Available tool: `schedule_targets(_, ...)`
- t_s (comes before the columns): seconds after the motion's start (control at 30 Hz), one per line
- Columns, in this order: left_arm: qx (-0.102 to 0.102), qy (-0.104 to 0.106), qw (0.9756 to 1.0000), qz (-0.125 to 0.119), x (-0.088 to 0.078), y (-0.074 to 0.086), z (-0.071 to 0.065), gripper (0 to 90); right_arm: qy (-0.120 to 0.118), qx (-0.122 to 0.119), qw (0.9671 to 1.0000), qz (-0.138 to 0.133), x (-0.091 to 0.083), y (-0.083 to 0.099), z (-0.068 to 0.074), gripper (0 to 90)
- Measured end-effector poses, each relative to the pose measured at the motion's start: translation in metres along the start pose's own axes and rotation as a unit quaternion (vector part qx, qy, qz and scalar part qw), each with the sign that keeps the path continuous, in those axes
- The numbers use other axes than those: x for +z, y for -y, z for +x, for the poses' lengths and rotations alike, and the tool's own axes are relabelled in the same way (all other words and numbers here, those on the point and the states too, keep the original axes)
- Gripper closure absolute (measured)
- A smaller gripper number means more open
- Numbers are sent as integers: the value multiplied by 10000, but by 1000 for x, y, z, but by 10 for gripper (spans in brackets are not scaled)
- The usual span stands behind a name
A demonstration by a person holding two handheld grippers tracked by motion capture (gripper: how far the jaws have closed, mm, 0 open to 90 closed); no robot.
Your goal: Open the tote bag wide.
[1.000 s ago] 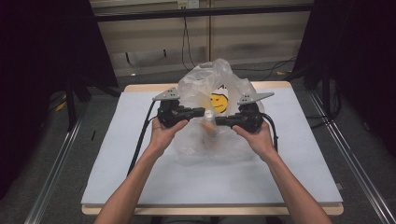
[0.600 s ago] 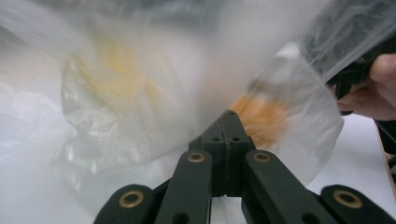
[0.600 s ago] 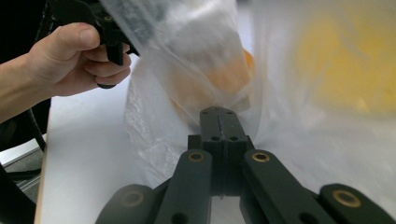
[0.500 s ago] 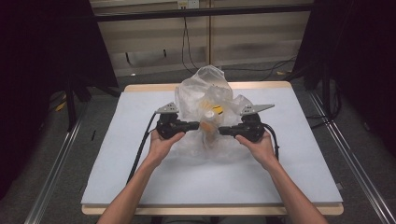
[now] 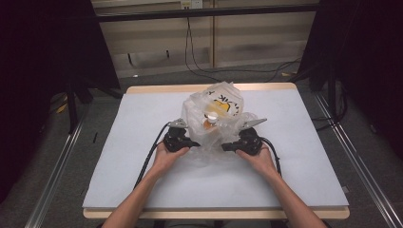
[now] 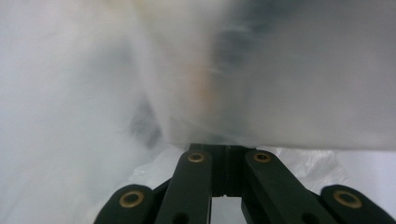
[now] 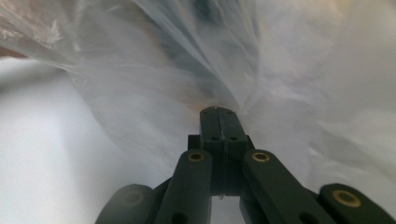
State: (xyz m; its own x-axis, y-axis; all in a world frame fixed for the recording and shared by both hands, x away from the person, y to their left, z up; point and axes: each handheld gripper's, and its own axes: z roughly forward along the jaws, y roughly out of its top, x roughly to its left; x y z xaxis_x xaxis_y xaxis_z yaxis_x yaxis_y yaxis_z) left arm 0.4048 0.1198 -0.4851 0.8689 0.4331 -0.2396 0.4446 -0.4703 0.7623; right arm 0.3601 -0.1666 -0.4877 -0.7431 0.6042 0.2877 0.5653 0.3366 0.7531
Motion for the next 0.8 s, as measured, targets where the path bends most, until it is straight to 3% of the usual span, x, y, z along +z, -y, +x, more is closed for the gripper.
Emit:
schedule_targets(0.17, -195, -75, 9997, 122, 1, 6, 8, 900, 118, 112, 9998, 143, 1, 6, -6, 900)
schedule_targets(0.33, -129, -18, 9999, 101, -2, 7, 5, 900, 167, 30, 9997, 176, 0, 5, -3, 900)
schedule_targets(0.4, -128, 74, 9997, -187, -15, 3, -1, 900, -52, -127, 9998, -167, -15, 3, 2, 900)
schedule_targets(0.53, 41, 100, 9987, -507, -43, -2, -14, 900, -20, -161, 9984, -547, -40, -3, 16, 900)
schedule_targets(0.57, 41, 100, 9987, -507, -43, -2, -14, 900, -48, -159, 9978, -644, -47, -3, 19, 900)
schedule_targets(0.6, 91, 191, 9970, -738, -57, -3, -21, 900, -70, -164, 9972, -724, -53, -3, 22, 900)
schedule_targets(0.8, 248, 292, 9925, -1164, -86, -6, -37, 900, -35, -218, 9935, -1116, -92, 0, 38, 900)
